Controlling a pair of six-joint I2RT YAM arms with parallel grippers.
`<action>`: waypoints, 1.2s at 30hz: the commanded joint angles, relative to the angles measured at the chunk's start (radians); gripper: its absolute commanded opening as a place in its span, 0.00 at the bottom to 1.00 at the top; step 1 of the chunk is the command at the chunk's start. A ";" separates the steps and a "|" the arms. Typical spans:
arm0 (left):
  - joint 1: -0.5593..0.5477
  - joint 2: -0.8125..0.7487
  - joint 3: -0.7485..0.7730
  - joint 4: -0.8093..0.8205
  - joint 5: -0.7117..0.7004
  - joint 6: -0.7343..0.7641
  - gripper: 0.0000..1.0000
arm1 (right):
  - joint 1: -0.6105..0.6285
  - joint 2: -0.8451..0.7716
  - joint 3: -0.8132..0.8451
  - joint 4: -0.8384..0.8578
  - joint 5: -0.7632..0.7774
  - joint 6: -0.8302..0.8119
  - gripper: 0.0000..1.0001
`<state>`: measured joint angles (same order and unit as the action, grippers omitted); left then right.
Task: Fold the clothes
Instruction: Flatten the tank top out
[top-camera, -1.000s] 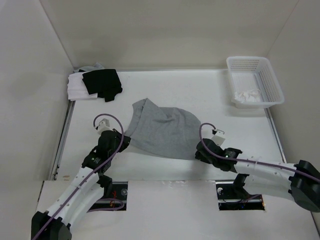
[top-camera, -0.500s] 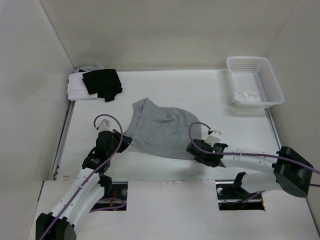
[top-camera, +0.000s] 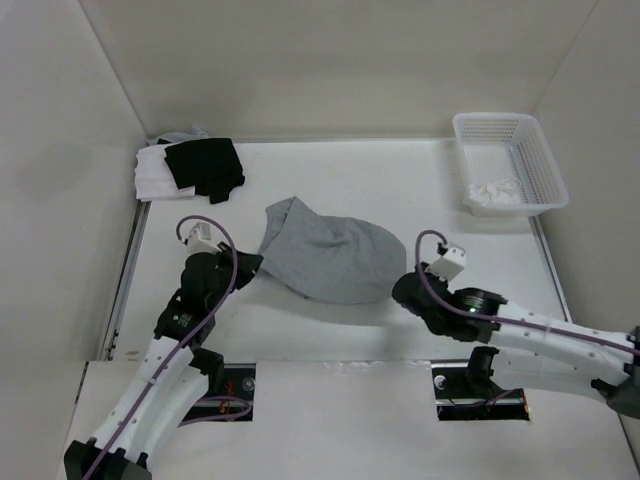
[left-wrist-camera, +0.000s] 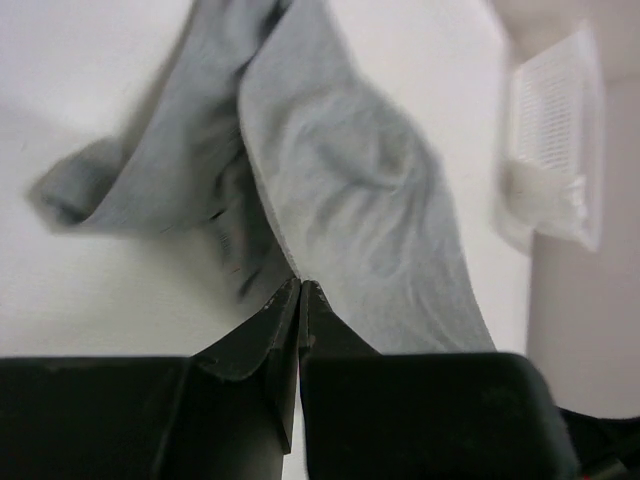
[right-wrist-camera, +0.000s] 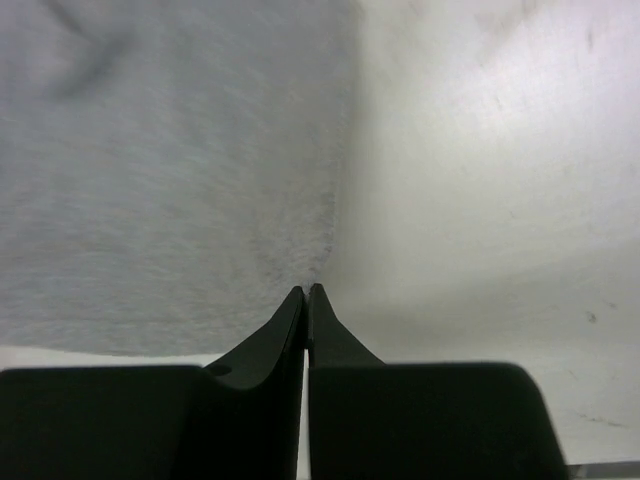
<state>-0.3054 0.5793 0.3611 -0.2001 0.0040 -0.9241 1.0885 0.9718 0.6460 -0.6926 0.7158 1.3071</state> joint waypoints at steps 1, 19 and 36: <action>-0.017 -0.071 0.208 0.080 -0.062 0.014 0.00 | 0.064 -0.151 0.228 -0.106 0.270 -0.161 0.02; 0.001 0.101 0.817 0.237 -0.276 0.196 0.00 | 0.250 0.018 0.922 0.959 0.466 -1.826 0.06; 0.212 0.721 1.045 0.439 -0.164 0.100 0.00 | -0.704 0.660 1.524 0.378 -0.487 -1.054 0.03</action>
<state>-0.1322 1.3163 1.2575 0.1043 -0.1856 -0.8097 0.3832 1.6119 1.9511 -0.2882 0.3660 0.1917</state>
